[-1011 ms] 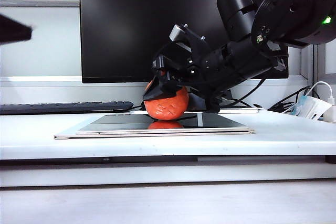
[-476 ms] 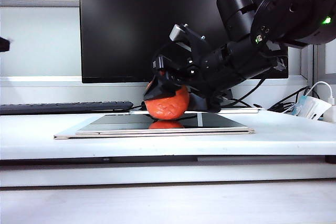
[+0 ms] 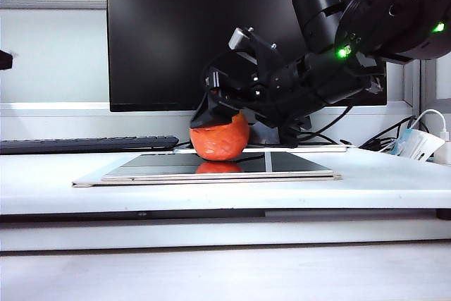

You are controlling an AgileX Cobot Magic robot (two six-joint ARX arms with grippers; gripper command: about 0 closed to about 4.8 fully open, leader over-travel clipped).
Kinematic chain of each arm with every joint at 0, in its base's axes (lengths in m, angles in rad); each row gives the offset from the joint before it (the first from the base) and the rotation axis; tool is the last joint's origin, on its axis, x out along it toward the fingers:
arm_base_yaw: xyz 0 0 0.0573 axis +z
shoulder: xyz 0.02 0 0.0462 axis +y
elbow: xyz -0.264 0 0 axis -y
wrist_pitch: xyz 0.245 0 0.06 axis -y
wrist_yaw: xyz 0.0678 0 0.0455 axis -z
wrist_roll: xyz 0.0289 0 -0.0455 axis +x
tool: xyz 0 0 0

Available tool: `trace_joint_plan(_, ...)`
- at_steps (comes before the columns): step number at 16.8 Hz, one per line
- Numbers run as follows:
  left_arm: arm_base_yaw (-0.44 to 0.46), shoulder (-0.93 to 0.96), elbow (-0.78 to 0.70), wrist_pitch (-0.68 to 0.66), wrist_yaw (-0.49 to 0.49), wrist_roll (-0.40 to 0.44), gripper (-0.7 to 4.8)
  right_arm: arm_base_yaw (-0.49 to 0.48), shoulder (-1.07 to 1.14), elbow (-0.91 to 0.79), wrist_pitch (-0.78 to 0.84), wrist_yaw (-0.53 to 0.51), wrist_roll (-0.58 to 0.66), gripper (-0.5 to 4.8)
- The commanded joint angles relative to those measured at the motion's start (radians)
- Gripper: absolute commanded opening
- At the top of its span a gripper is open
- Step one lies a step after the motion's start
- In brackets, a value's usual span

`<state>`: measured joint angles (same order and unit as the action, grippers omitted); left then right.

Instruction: Place the orange on the center of the mirror.

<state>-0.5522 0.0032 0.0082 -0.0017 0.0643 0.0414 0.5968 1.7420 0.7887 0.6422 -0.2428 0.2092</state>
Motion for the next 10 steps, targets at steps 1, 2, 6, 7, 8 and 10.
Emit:
trace_joint_plan(1, 0.000, 0.000, 0.001, 0.009, 0.004, 0.004, -0.05, 0.000, -0.035, 0.003, 0.051, 0.002, 0.004, 4.79)
trace_joint_plan(2, 0.000, 0.000, 0.001, 0.009, 0.003, 0.004, -0.05, 0.000, -0.046, 0.003, 0.060, 0.003, 0.004, 4.79)
trace_joint_plan(6, 0.002, 0.000, 0.001, 0.009, 0.004, 0.004, -0.05, 0.000, -0.128, 0.003, 0.115, 0.023, 0.004, 4.79)
trace_joint_plan(7, 0.019, 0.000, 0.002, 0.009, 0.005, 0.004, -0.05, 0.000, -0.181, 0.003, 0.129, 0.073, 0.005, 4.79)
trace_joint_plan(8, 0.041, 0.000, 0.002, 0.009, 0.004, 0.004, -0.05, 0.000, -0.226, 0.003, 0.129, 0.098, 0.005, 4.79)
trace_joint_plan(10, 0.135, 0.000, 0.002, 0.009, 0.012, 0.004, -0.05, -0.005, -0.336, 0.003, 0.125, 0.108, 0.004, 4.29)
